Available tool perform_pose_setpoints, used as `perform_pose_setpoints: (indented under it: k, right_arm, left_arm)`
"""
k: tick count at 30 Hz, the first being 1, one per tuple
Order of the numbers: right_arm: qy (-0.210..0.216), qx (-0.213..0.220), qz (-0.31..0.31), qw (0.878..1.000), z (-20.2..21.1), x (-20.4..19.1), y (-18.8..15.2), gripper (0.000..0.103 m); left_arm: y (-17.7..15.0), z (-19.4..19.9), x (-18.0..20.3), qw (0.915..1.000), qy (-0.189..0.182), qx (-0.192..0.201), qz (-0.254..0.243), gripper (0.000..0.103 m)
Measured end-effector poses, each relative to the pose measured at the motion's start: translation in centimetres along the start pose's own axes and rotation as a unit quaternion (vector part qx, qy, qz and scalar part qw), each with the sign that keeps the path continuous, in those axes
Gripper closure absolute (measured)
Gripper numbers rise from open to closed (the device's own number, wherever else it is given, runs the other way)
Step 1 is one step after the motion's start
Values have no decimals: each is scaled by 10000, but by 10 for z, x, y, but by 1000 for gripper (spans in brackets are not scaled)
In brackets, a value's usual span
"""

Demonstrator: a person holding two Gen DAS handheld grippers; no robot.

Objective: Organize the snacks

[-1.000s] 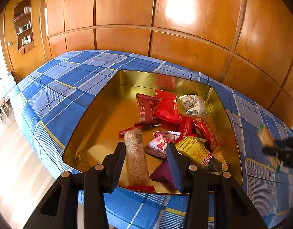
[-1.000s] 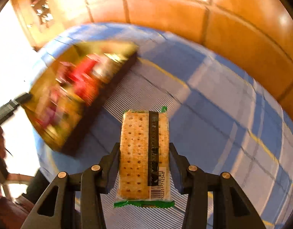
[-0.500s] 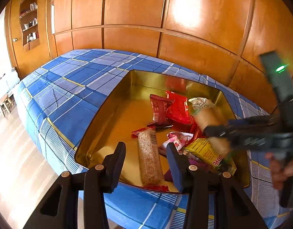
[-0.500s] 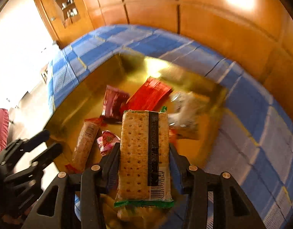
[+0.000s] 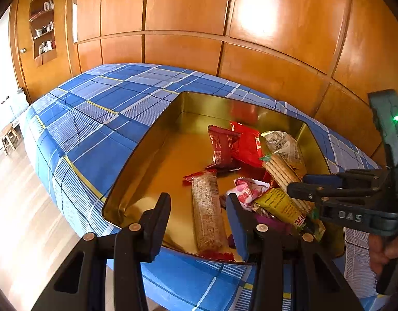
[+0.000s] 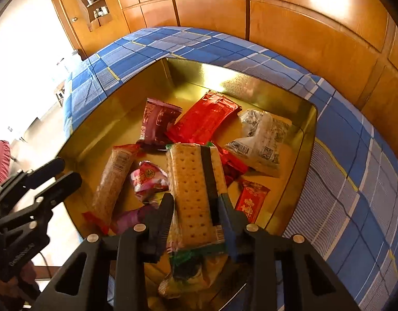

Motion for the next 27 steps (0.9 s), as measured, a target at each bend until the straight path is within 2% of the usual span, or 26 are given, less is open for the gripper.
perform_pose_setpoints:
  k: [6,9,18,27]
  right_arm:
    - [-210,-7,-9,9998,-12,2,7,69]
    - [-46,-20,-79,10000,-11,0,4,69]
    - [46,-25,-282,9996,-6,3,-6,67]
    - [-74,213,-404,9989,10,2,-17,67]
  left_arm:
    - [2,4,8,10000,-17,42,-86,55]
    - [3,7,12,9999,-21,75,-121,54]
    - [4,13,18,9998,-26,109,-192,53]
    - [2,20,23,9995,9,173,-250,53]
Point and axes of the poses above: each gripper's, at about its wrist camera, not at the fingertips, and z roughly against the way its jaws point, x to its right, y to its top, the point moved 8 cm from there along -z, roughly the way its jaws point, and after that the axes turned 2 degrees about -y, right-handed, at the moved point
